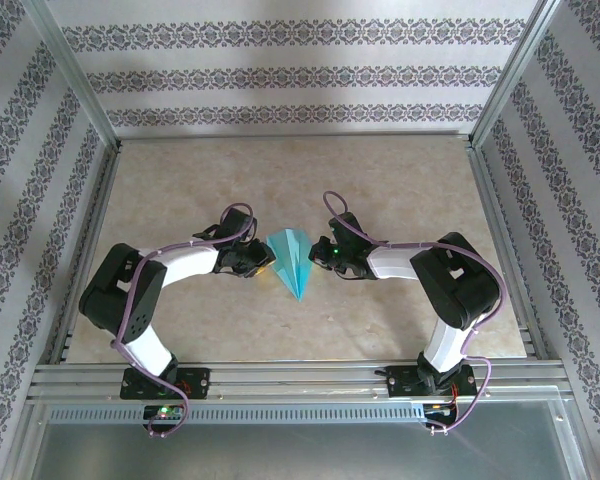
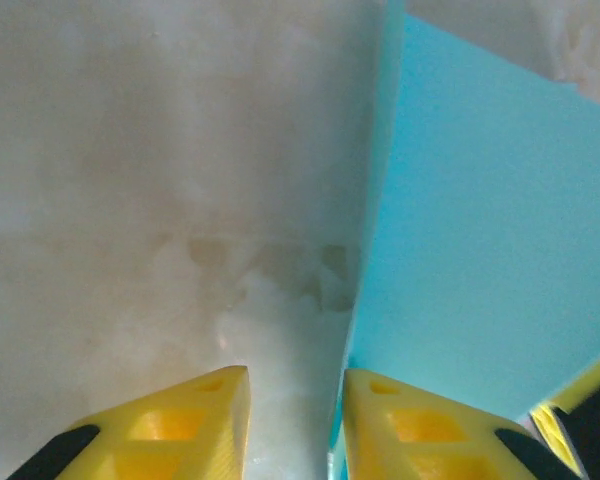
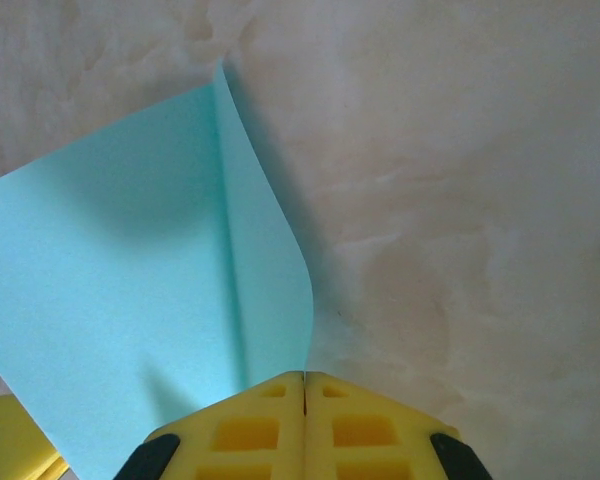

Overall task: Fold a paper plane with a square sheet of paper (pick it up from the middle)
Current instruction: Turn over a paper plane at the center of the table.

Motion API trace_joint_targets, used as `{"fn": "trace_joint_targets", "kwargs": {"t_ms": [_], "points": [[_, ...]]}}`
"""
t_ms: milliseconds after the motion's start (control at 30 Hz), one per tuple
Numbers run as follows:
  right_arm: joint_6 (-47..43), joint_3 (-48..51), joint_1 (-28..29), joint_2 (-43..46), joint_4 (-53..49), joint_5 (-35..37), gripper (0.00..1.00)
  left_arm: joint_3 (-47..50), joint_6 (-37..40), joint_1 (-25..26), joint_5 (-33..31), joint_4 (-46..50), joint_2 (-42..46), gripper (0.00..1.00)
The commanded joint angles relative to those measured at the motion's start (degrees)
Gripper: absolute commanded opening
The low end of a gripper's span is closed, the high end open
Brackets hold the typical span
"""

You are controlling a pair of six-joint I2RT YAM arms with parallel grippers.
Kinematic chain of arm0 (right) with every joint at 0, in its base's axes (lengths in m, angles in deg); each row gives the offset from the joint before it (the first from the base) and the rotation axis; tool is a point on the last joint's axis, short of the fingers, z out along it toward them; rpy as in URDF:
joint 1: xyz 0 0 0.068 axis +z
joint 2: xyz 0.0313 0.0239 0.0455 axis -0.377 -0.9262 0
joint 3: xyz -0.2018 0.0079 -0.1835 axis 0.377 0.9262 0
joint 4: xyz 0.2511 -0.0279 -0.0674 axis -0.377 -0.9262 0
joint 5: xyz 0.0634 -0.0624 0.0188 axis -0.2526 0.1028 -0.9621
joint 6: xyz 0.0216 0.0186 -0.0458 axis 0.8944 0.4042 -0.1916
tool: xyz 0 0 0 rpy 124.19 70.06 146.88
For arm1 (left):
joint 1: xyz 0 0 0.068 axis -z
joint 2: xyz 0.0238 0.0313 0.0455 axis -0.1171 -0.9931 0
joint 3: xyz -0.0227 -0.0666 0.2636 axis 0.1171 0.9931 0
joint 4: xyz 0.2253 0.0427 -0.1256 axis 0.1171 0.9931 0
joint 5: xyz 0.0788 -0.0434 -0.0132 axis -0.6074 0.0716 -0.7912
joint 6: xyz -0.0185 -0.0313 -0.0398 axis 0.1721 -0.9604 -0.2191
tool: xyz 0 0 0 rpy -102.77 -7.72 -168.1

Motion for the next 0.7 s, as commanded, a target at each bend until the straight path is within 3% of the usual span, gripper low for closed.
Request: {"fn": "trace_joint_targets", "kwargs": {"t_ms": [0, 100, 267, 667], "points": [[0.36, -1.08, 0.16, -1.49, -0.77, -0.73, 0.0, 0.64, 2.23, -0.31, 2.71, -0.61, 3.82, 0.34], [0.45, -1.26, 0.16, -1.84, -0.78, -0.87, 0.01, 4.1, 0.96, 0.25, 4.17, -5.59, 6.45, 0.37], [0.39, -1.43, 0.16, -1.93, -1.14, -1.03, 0.01, 4.85, 2.15, 1.92, 2.81, -6.09, 10.72, 0.4], [0.43, -1.52, 0.04, -2.19, -1.39, -1.08, 0.01, 1.31, 3.39, 6.14, 6.39, -6.93, 2.71, 0.41]]}}
